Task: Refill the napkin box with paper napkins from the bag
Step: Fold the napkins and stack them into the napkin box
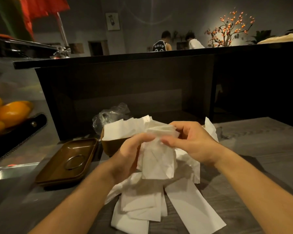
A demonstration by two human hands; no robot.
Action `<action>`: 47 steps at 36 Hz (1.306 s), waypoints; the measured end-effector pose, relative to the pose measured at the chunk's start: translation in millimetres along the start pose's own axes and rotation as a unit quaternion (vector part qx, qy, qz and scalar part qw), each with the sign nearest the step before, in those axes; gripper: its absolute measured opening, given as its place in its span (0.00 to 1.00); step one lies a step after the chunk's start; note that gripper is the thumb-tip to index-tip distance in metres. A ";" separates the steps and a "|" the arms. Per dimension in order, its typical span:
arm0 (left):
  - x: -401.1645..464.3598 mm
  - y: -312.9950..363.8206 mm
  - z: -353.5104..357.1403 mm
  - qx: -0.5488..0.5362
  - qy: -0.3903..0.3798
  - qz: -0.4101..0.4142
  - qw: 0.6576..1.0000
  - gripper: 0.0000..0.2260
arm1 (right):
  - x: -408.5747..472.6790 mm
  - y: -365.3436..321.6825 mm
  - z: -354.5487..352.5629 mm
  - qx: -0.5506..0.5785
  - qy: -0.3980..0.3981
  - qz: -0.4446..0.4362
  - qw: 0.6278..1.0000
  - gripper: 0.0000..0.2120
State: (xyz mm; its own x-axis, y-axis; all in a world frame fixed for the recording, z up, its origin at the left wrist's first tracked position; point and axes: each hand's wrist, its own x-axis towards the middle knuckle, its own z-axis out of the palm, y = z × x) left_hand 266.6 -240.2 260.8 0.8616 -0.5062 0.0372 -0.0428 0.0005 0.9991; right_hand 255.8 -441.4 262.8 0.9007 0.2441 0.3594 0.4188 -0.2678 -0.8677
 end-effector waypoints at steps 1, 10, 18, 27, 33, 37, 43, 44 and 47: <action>0.2 0.3 -0.1 -0.010 -0.014 -0.009 1.000 0.23 | 0.7 -0.3 3.6 -0.007 -0.004 0.006 1.000 0.09; 1.5 -3.3 9.9 -0.090 0.001 -0.084 0.992 0.15 | -0.3 8.6 17.9 -0.110 0.092 -0.022 0.989 0.22; 3.9 -5.0 5.6 -0.127 0.042 -0.093 0.987 0.21 | -3.1 10.9 14.8 -0.151 0.066 -0.035 0.986 0.10; 4.5 -5.0 6.4 -0.176 0.015 -0.112 0.978 0.25 | -3.4 12.0 33.1 -0.168 0.023 0.009 0.985 0.20; 7.5 -7.3 8.3 -0.176 0.056 -0.105 0.977 0.26 | -2.6 11.0 37.7 -0.179 0.028 0.010 0.983 0.20; 7.0 -7.4 7.0 -0.186 0.068 -0.105 0.975 0.26 | -1.9 12.6 37.4 -0.201 0.039 0.011 0.979 0.23; 6.3 -10.6 7.2 -0.167 0.079 -0.103 0.977 0.23 | -3.2 16.2 37.0 -0.189 0.012 0.002 0.982 0.12; 7.0 -10.7 7.0 -0.157 0.082 -0.106 0.979 0.23 | -3.1 16.7 36.2 -0.191 0.010 -0.006 0.982 0.10; 7.9 -9.8 7.6 -0.116 0.089 -0.116 0.982 0.20 | -4.3 16.8 33.7 -0.195 0.008 -0.018 0.981 0.07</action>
State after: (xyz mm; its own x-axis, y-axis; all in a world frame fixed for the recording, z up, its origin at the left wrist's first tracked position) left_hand 270.0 -250.8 251.1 0.9098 -0.3578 -0.2104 0.2647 0.1097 0.9581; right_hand 255.0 -415.5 235.1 0.8849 0.2465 0.3952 0.4599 -0.5967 -0.6576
